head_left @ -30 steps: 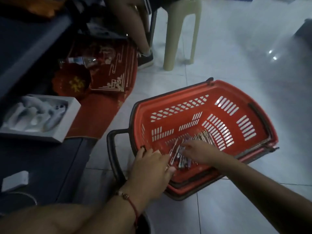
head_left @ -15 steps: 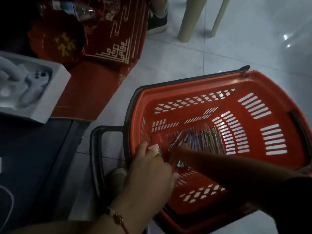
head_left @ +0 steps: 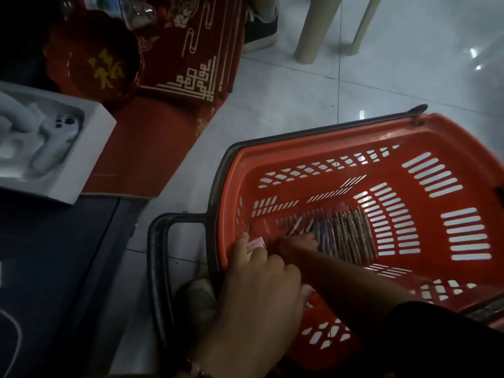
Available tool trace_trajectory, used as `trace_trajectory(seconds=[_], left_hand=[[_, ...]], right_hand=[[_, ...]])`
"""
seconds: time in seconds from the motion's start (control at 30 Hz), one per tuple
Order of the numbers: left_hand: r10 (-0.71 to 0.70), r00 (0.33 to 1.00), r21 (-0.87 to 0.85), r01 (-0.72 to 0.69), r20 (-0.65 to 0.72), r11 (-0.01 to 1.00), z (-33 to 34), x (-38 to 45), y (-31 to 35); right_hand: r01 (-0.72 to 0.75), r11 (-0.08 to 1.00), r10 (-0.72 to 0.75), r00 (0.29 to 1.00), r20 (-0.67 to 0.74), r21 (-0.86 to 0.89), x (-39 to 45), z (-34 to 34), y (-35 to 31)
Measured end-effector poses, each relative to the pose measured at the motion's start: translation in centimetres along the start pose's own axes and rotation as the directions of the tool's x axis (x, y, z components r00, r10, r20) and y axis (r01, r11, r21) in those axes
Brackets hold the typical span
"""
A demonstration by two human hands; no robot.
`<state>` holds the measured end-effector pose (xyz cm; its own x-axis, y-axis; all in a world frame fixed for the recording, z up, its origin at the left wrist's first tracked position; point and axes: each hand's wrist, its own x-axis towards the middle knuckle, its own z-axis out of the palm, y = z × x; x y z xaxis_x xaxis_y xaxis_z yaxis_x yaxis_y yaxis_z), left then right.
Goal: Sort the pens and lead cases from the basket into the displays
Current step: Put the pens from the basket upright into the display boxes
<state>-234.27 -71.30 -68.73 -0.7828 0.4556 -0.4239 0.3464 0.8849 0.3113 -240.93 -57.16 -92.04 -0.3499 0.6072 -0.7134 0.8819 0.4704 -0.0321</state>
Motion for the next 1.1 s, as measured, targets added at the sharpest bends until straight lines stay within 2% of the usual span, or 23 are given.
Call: trace_trajectory(seconds=[0.07, 0.17, 0.23, 0.27, 0.33, 0.43, 0.53, 0.63, 0.73, 0.83, 0.9, 0.97, 1.03, 1.1], left_hand=[[-0.001, 1.0, 0.005, 0.001, 0.02, 1.0, 0.0, 0.0, 0.0], [-0.006, 0.999, 0.003, 0.006, 0.044, 1.0, -0.1, 0.1, 0.0], [-0.009, 0.999, -0.007, 0.009, 0.048, 1.0, -0.1, 0.1, 0.0], [-0.01, 0.999, -0.005, 0.01, 0.047, 1.0, -0.1, 0.2, 0.1], [-0.006, 0.999, -0.004, 0.006, 0.034, 1.0, -0.1, 0.2, 0.1], [0.005, 1.0, -0.01, -0.006, -0.015, 1.0, 0.3, 0.2, -0.1], [0.002, 0.997, -0.039, -0.005, -0.073, 0.999, 1.1, 0.3, -0.4], [0.011, 0.993, -0.056, -0.018, -0.119, 0.998, 1.7, 0.3, -0.6], [0.022, 0.991, -0.091, -0.034, -0.135, 0.995, 1.0, -0.1, -0.4], [0.007, 0.981, -0.194, -0.044, -0.192, 0.98, 0.3, -0.6, -0.3], [-0.019, 0.972, -0.243, -0.04, -0.236, 0.969, -0.2, -1.1, -0.1], [-0.058, 0.962, -0.3, -0.026, -0.267, 0.954, -0.9, -1.5, -0.2], [-0.058, 0.953, -0.262, -0.023, -0.298, 0.965, -1.7, -2.0, -0.2], [0.019, 0.964, -0.084, -0.042, -0.266, 0.996, -2.3, -2.6, -0.1]], right_hand=[[0.034, 0.996, -0.036, 0.999, -0.031, -0.08, 0.6, 0.2, -0.1], [0.101, 0.993, -0.106, 0.992, -0.067, -0.068, 1.4, 0.1, 0.2], [0.168, 0.986, -0.168, 0.985, -0.041, -0.012, 1.8, 0.3, 0.6], [0.226, 0.972, -0.226, 0.974, 0.001, -0.059, 2.1, 0.7, 1.1], [0.217, 0.974, -0.222, 0.972, 0.084, 0.058, 2.3, 1.2, 1.5], [0.269, 0.961, -0.271, 0.962, 0.036, 0.058, 1.8, 1.5, 1.5], [0.254, 0.967, -0.254, 0.967, 0.01, -0.002, 0.4, 0.9, 1.4], [0.289, 0.954, -0.272, 0.946, 0.175, -0.081, -2.2, -1.5, 1.1], [0.434, 0.897, -0.374, 0.842, 0.388, -0.079, -5.0, -5.3, 0.9], [0.455, 0.888, -0.432, 0.775, 0.461, 0.068, -7.1, -9.3, 1.4], [0.343, 0.913, -0.408, 0.754, 0.515, 0.221, -8.9, -11.7, 2.2], [0.266, 0.894, -0.435, 0.705, 0.56, 0.36, -11.1, -13.7, 3.3], [0.231, 0.87, -0.484, 0.572, 0.663, 0.436, -13.0, -15.0, 4.4], [0.224, 0.879, -0.476, 0.382, 0.792, 0.42, -15.9, -16.5, 4.5]])
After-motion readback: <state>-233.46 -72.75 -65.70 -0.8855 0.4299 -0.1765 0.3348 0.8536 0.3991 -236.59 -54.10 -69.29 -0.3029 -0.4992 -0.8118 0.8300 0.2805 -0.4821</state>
